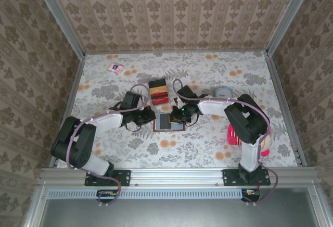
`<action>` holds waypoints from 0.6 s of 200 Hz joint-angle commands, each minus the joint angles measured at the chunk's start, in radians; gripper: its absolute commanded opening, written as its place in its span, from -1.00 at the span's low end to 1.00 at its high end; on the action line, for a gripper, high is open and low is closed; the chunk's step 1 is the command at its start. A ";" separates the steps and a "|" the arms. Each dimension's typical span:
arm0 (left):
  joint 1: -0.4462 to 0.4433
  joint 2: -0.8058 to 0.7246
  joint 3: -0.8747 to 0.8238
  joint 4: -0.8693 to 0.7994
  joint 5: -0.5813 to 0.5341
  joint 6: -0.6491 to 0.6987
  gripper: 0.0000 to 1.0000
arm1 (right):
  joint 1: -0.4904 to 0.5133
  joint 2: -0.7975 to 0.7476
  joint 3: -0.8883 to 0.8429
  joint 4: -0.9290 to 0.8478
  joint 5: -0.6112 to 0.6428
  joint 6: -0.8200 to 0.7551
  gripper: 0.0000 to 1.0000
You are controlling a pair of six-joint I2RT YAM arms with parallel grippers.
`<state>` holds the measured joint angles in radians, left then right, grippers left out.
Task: Take the credit cards out of the card holder
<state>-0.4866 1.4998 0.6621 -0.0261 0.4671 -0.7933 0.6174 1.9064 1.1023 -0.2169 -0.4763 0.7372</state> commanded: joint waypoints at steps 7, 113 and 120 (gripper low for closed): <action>-0.028 0.052 0.036 0.024 0.006 -0.011 -0.90 | -0.007 -0.001 0.004 -0.011 0.002 0.015 -0.77; -0.063 0.115 0.037 -0.109 -0.142 0.052 -0.97 | -0.005 0.032 -0.007 0.063 -0.058 0.050 -0.50; -0.063 0.120 0.035 -0.110 -0.142 0.052 -0.99 | -0.005 0.034 -0.006 0.063 -0.059 0.050 -0.49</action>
<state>-0.5430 1.5936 0.7197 -0.0784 0.3836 -0.7624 0.6155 1.9129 1.1019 -0.1699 -0.5030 0.7689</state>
